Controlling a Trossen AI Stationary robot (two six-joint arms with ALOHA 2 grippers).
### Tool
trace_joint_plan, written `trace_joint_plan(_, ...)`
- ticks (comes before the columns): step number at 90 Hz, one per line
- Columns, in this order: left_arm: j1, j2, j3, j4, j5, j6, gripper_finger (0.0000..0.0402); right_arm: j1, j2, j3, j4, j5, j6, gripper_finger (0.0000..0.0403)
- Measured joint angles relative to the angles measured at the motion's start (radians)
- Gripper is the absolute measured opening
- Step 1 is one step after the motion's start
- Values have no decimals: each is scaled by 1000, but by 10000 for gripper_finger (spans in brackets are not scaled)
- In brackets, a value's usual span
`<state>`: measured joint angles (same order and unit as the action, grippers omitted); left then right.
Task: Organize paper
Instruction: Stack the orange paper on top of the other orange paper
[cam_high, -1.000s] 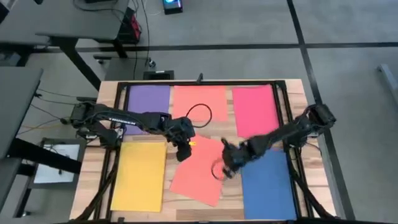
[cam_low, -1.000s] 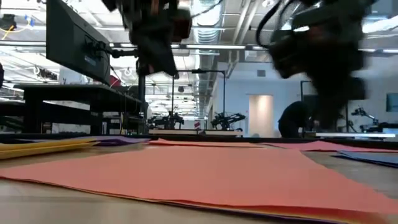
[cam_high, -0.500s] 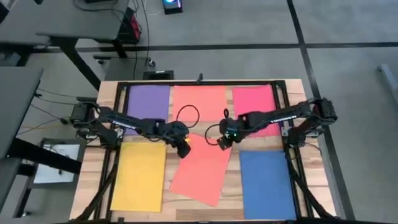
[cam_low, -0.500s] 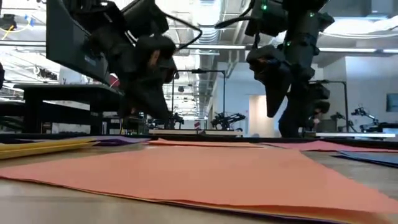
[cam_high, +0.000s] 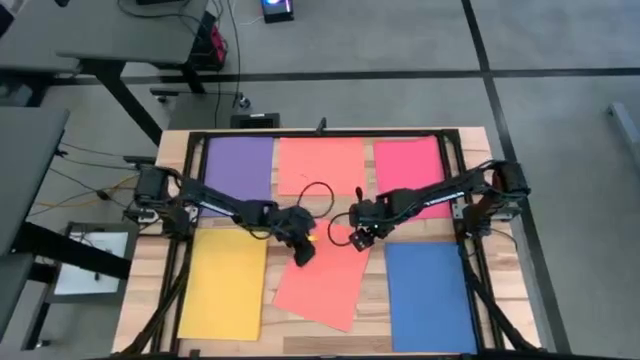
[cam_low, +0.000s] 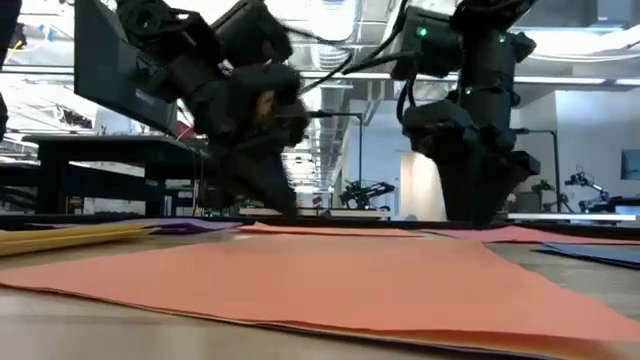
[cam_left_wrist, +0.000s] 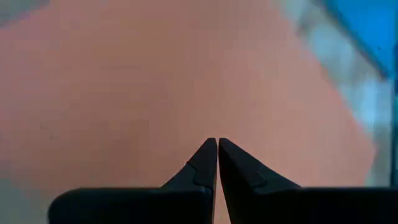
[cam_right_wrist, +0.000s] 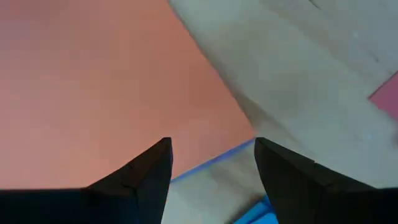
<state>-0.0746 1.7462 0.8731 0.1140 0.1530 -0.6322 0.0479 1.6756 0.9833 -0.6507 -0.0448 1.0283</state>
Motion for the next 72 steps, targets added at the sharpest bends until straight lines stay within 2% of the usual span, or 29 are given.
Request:
trace_joint_plan(27, -27, 118, 36, 18, 1, -12, 0, 25, 16, -1, 10, 20, 10, 217)
trace_joint_plan(58, -36, 135, 35, 16, -2, -19, 0, 24, 15, -36, -25, 44, 22, 217)
trace_joint_plan(72, -37, 135, 35, 18, -5, -19, 0, 32, 15, -61, 41, 20, 24, 217)
